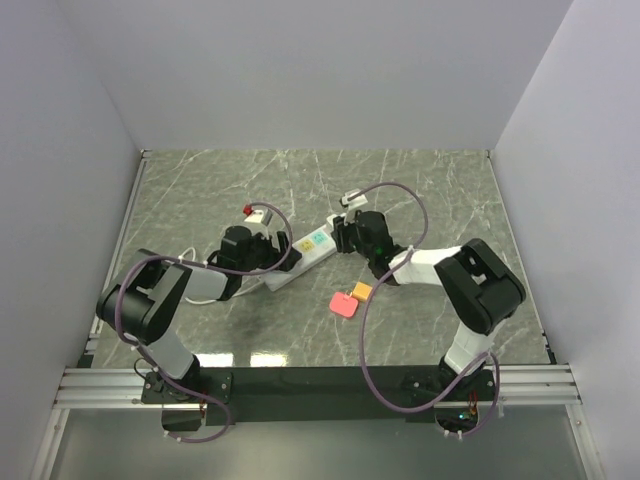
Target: Insert the plug
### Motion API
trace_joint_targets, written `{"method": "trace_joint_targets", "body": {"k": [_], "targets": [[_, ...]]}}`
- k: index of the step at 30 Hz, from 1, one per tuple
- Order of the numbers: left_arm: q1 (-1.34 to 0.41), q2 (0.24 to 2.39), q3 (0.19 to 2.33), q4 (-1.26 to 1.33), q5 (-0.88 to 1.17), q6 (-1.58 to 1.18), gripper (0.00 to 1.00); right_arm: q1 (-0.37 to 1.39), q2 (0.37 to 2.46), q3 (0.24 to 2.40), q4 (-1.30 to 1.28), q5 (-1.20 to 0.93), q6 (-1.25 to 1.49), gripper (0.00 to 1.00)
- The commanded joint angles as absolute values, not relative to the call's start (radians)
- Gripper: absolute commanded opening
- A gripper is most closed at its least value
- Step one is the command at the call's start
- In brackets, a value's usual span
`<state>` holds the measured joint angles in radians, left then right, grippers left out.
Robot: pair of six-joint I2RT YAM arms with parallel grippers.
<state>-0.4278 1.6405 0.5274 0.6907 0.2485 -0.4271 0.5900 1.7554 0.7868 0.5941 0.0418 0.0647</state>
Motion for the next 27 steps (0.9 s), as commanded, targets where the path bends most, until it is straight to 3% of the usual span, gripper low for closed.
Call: {"method": "trace_joint_targets", "body": {"k": [1, 2, 3, 6, 16, 27], "targets": [[-0.442, 1.661, 0.512, 0.713, 0.287, -0.417, 0.90, 0.577, 1.629, 0.756, 0.617, 0.075, 0.117, 0.32], [-0.443, 1.661, 0.512, 0.713, 0.285, -0.417, 0.90, 0.575, 1.609, 0.746, 0.614, 0.074, 0.121, 0.47], [-0.448, 1.661, 0.512, 0.712, 0.287, -0.416, 0.90, 0.578, 1.567, 0.729, 0.614, 0.072, 0.127, 0.53], [-0.453, 1.655, 0.509, 0.715, 0.298, -0.414, 0.90, 0.584, 1.482, 0.690, 0.611, 0.063, 0.140, 0.88], [-0.488, 1.622, 0.471, 0.756, 0.321, -0.445, 0.90, 0.670, 1.276, 0.626, 0.347, 0.333, 0.279, 0.93], [-0.583, 1.588, 0.471, 0.779, 0.351, -0.469, 0.90, 0.741, 1.224, 0.505, 0.175, 0.413, 0.477, 0.91]]}}
